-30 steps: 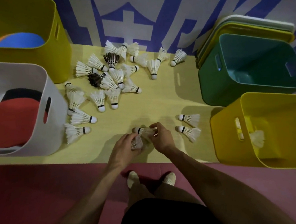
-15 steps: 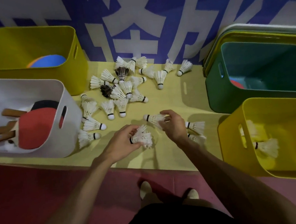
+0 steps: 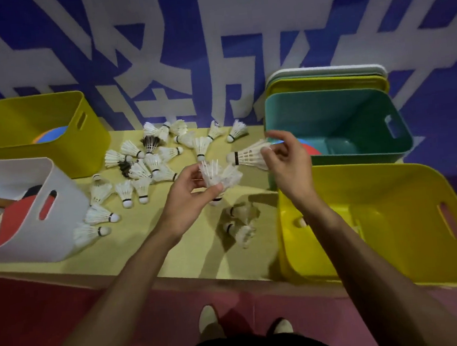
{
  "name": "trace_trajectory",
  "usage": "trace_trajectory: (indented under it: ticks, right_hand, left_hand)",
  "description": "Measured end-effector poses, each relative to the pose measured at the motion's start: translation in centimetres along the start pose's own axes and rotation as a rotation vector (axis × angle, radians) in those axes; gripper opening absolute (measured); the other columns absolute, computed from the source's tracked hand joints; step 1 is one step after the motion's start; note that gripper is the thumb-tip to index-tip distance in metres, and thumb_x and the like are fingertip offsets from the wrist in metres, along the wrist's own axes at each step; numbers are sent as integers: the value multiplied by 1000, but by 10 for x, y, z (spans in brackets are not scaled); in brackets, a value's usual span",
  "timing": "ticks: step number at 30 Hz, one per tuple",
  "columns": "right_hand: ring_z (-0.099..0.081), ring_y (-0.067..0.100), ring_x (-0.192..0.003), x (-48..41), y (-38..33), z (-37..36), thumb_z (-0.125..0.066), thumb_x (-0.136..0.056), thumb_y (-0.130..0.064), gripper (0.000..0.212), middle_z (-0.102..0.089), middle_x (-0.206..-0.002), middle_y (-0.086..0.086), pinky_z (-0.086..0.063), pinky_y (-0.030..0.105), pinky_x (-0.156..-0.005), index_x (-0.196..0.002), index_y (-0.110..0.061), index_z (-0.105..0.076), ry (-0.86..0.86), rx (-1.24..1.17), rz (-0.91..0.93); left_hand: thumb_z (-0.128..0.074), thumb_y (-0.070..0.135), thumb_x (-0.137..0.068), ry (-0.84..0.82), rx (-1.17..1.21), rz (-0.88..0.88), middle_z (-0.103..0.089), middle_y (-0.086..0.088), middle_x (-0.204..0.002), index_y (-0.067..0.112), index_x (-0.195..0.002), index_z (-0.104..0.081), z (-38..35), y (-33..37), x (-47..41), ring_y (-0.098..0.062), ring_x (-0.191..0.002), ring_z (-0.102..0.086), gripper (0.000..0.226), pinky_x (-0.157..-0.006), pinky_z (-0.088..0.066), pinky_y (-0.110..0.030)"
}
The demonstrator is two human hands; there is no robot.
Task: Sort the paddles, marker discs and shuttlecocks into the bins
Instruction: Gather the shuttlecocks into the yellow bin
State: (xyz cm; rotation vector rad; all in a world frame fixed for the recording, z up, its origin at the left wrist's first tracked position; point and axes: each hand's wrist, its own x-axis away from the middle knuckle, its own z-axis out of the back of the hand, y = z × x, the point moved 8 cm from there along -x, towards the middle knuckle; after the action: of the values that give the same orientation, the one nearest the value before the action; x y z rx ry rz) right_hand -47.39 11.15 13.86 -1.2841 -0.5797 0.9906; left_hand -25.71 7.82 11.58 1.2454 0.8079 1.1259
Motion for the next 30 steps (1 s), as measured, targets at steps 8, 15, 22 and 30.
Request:
trace_trajectory:
  ticks: [8,15,22,30]
  right_hand:
    - [-62,14,-67,11,39,140,-61,-87,-18,16,-65,-69,-2,-51,35,-65,-102,-22,-65,28,108,-32]
    - [-67,16,-84,29,88,172,-60,-89,-21,16,-71,-89,1,-56,36,-76,-104,-19,-66,-232,470,-192]
    - [-63,16,-93,36,114,175,-58,-91,-15,21,-70,-103,3,-46,23,-77,-111,-14,-64,-346,582,-251]
    - [-63,16,-95,27,96,170,-58,-91,-19,21,-69,-100,0,-46,24,-78,-112,-16,-64,-325,541,-187]
  left_hand:
    - [-72,10,-81,-117,21,-16,-64,4,-111,25,-114,-52,-121,30,29,-13,-102,-62,42,-73,-54,-18]
    - [-74,26,-81,-305,-472,-54,-53,5,-123,22,-140,-31,-193,8,38,-11,-100,-59,73,-83,-53,-32]
    - [-70,28,-84,-441,-725,26,-47,-5,-135,17,-146,-22,-216,-17,38,-21,-118,-51,79,-97,-45,-36]
    - [-62,10,-88,-214,-467,-98,-59,0,-115,18,-127,-52,-191,13,28,-12,-106,-57,40,-87,-48,-24]
